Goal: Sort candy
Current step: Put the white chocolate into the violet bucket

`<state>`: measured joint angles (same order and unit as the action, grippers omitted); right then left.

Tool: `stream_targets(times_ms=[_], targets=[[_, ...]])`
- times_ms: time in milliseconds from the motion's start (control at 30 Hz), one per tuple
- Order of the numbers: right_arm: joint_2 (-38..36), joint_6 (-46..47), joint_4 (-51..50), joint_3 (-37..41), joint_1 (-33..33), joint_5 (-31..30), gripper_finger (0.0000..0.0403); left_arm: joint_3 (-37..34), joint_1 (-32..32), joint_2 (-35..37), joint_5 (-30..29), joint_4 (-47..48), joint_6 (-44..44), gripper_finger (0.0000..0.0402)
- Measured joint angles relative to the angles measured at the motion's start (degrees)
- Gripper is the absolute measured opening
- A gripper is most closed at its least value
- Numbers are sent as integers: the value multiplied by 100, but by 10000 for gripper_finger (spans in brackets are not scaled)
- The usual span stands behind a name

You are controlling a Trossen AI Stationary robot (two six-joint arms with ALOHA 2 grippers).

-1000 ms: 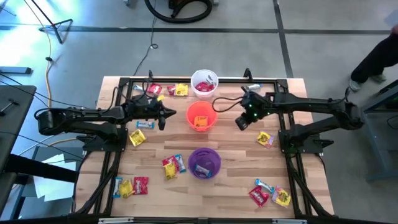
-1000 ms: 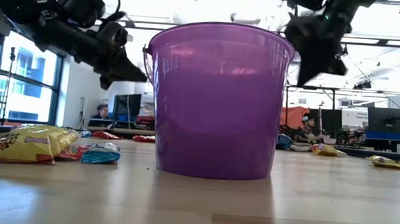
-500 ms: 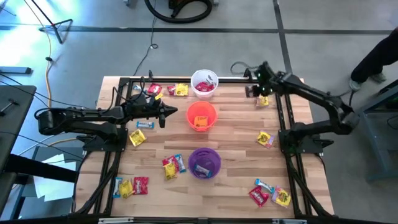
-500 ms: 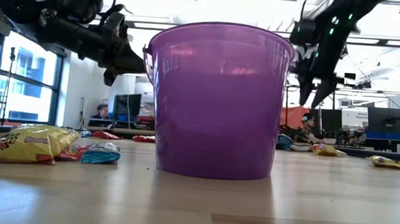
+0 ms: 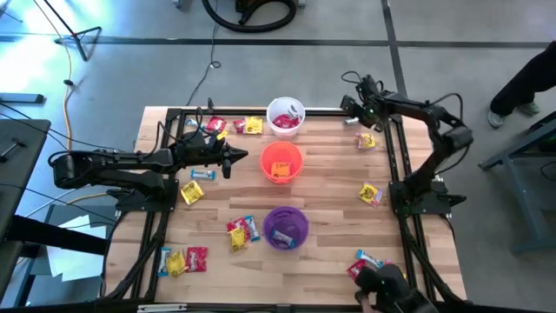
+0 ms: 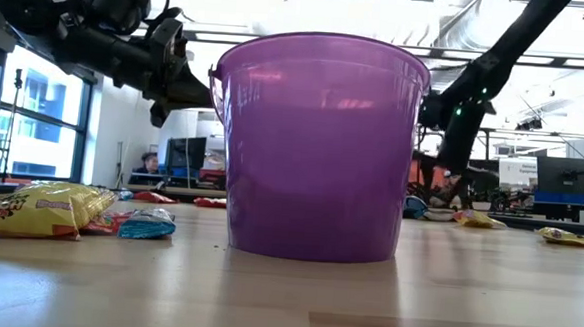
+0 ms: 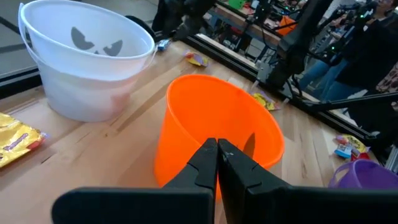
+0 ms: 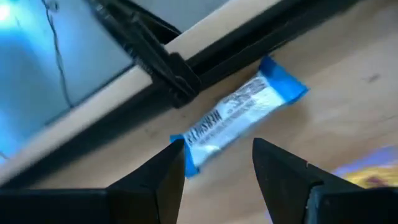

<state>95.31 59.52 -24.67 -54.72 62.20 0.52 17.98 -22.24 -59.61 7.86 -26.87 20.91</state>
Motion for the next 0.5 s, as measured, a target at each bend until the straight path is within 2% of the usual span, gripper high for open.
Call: stream_targets(times_ms=[167,333,500], targets=[[300,1140,116,-9,9,21,181,0,0,0,0,2,-1,0],[343,1433,158,-9,6,-106,177,0,0,0,1,4,4,0],[343,1468,173,-9,6,-139,131,0,0,2,2,4,4,0]])
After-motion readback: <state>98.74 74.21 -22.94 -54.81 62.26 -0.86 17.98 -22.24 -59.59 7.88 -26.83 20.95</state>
